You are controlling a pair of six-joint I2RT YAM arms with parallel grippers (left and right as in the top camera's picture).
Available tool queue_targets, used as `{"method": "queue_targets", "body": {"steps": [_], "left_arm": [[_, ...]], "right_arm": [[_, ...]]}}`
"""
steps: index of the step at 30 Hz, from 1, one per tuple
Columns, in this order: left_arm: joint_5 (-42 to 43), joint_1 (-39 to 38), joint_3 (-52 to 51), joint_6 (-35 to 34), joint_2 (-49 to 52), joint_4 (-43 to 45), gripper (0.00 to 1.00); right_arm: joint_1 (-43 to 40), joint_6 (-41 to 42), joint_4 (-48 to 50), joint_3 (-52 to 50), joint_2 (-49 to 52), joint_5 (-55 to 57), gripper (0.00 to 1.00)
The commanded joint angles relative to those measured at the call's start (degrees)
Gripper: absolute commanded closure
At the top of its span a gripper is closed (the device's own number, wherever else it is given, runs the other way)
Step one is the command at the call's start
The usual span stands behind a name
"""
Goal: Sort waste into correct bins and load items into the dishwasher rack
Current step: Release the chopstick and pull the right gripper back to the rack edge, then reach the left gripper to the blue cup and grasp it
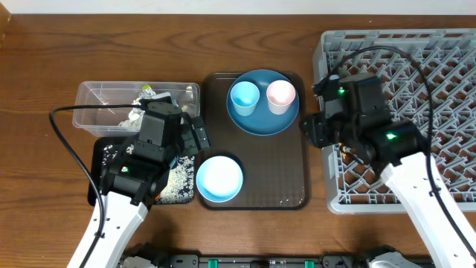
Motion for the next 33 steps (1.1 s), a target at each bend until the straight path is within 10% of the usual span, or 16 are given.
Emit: {"method": "queue_targets", "body": {"steps": [1, 6, 8, 26, 33], "left_arm": [[-0.7, 0.3, 0.9, 1.0, 0.1, 0.0, 0.02], [-0.7, 0.3, 0.9, 1.0, 0.1, 0.0, 0.02], [-0.7, 0.3, 0.9, 1.0, 0.1, 0.0, 0.02], [5.0, 0.3, 0.9, 0.7, 0.2, 7.8, 0.02], [11.0, -1.5, 0.9, -6.1, 7.5, 18.3, 0.35]], "right_arm": [[0.3, -0.6, -0.5, 0.5, 0.1, 2.0, 0.47], [-0.7, -0.6, -2.0, 0.5, 0.1, 2.6, 0.28], [-0.7, -0.6, -3.2, 0.5, 0.1, 2.6, 0.01], [-1.1, 5.3, -12.6, 0.5, 0.1, 14.1, 0.01], [-1.1, 5.2, -12.7, 0.5, 0.1, 12.5, 0.01]]}}
